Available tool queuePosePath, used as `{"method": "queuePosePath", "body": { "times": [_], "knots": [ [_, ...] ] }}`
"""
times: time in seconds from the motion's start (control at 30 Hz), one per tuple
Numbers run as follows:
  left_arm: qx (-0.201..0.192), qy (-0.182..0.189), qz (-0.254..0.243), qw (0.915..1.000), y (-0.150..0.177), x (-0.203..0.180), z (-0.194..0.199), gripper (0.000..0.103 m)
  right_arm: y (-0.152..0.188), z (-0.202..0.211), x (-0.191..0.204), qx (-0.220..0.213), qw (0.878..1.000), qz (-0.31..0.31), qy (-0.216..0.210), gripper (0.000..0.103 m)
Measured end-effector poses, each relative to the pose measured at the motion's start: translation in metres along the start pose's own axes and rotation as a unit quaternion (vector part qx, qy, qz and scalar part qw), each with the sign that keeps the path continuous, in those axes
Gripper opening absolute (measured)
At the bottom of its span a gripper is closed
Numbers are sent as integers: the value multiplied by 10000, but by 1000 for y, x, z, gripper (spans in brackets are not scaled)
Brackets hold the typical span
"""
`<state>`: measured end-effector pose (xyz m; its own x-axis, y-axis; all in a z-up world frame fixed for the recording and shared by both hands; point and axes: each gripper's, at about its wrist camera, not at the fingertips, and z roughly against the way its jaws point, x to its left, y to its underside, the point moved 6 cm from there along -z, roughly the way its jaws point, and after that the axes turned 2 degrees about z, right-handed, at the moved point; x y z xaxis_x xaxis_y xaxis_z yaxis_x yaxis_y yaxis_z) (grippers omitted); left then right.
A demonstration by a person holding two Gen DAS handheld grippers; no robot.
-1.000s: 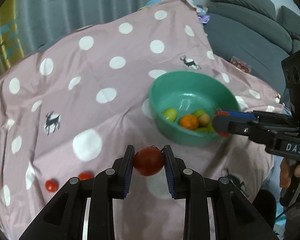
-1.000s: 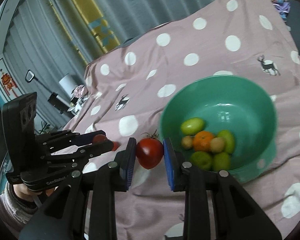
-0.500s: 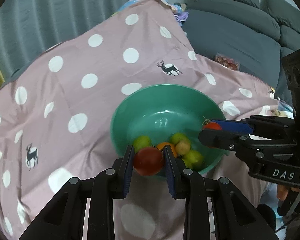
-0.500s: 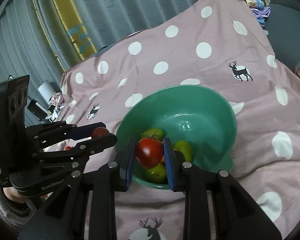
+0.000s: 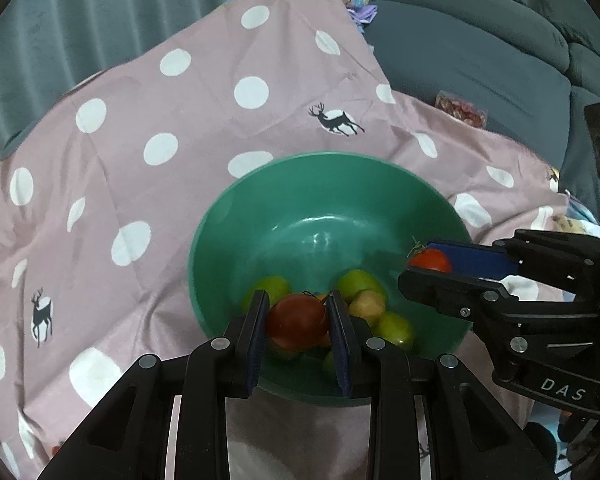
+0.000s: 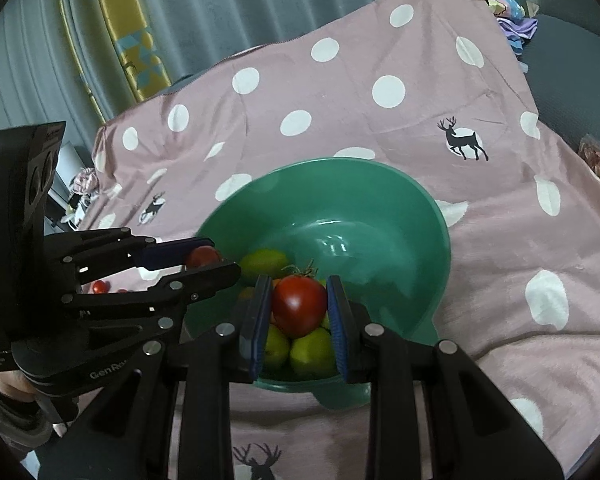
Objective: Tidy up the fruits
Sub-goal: 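Lift both tomatoes and carry them over the teal bowl, then open both grippers to drop the tomatoes into the bowl, then move both grippers toward the last two cherry tomatoes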
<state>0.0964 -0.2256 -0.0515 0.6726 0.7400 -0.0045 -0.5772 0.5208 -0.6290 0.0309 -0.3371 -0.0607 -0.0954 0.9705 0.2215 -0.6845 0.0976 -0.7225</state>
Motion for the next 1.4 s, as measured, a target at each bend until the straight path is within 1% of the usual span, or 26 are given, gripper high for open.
{"method": "queuePosePath", "body": {
  "times": [0.23, 0.77, 0.87, 0.9, 0.93, 0.97, 1.0, 1.03, 1.17, 1.27, 1.33, 1.4],
  "knots": [
    [67, -32, -44, 10000, 1, -2, -8, 30, 0, -6, -3, 61, 9999, 78, 118, 29],
    [118, -95, -51, 9999, 2, -1, -14, 30, 1, -7, -3, 73, 9999, 7, 153, 30],
    [129, -147, -66, 9998, 2, -2, -14, 31, 2, -5, -2, 43, 9999, -2, 155, 33],
    [130, -165, -59, 9998, 2, -1, -13, 37, 1, -4, -2, 22, 9999, -18, 157, 37],
    [120, -181, -36, 9998, 2, 0, -12, 47, 1, -2, -2, -9, 9999, -37, 148, 41],
    [102, -184, -15, 9998, 3, 1, -9, 52, 1, 0, -2, -30, 9999, -46, 156, 42],
    [78, -187, 3, 9998, 3, 2, -7, 60, 1, 2, -2, -53, 9998, -55, 161, 44],
    [56, -202, 14, 9998, 4, 2, -4, 66, 1, 4, -1, -78, 9998, -65, 163, 47],
    [-69, -209, 115, 9997, 5, 5, 9, 67, 3, 15, 2, -174, 9996, -85, 184, 49],
    [-189, -208, 183, 9994, 6, 6, 20, 68, 4, 25, 5, -274, 9994, -114, 172, 54],
    [-269, -247, 206, 9991, 9, 7, 28, 77, 6, 30, 7, -305, 9993, -114, 181, 57],
    [-332, -282, 251, 9987, 13, 8, 37, 78, 8, 35, 10, -323, 9993, -112, 182, 58]
  ]
}}
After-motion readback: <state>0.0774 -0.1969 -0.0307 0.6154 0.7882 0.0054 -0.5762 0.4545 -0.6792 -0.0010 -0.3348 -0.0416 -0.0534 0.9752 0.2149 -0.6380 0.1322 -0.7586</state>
